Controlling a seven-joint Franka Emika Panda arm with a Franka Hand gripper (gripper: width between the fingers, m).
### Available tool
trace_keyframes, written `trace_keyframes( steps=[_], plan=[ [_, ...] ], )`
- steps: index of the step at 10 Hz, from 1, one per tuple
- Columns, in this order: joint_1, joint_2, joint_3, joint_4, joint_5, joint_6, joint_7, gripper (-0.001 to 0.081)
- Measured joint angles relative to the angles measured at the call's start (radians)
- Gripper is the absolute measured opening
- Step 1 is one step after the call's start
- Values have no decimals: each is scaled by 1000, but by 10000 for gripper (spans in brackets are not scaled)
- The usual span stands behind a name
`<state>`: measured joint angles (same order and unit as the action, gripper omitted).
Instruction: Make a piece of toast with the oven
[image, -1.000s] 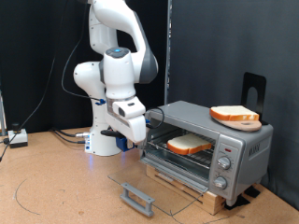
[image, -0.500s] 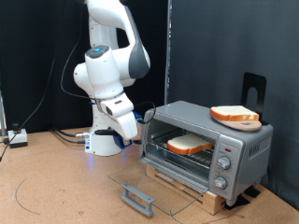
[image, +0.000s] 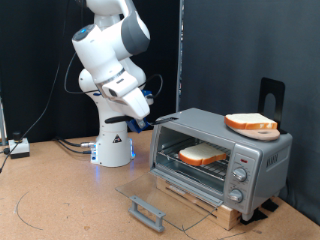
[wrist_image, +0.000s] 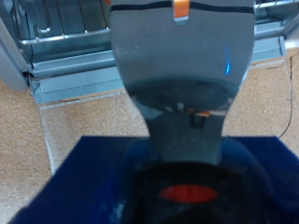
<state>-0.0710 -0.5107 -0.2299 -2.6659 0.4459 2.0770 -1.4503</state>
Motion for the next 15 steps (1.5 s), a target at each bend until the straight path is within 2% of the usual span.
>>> trace_keyframes(
  steps=[2,4,7,10,15],
  plan=[
    [-23,-40,43,6,-95,-14,72,395],
    [-9,-38,30,3,-26,-20,35,395],
    [80,-45,43,-2,108,-46,-13,395],
    [155,-46,102,-6,183,-44,-10,395],
    [229,-63,238,-20,219,-94,87,395]
  ],
)
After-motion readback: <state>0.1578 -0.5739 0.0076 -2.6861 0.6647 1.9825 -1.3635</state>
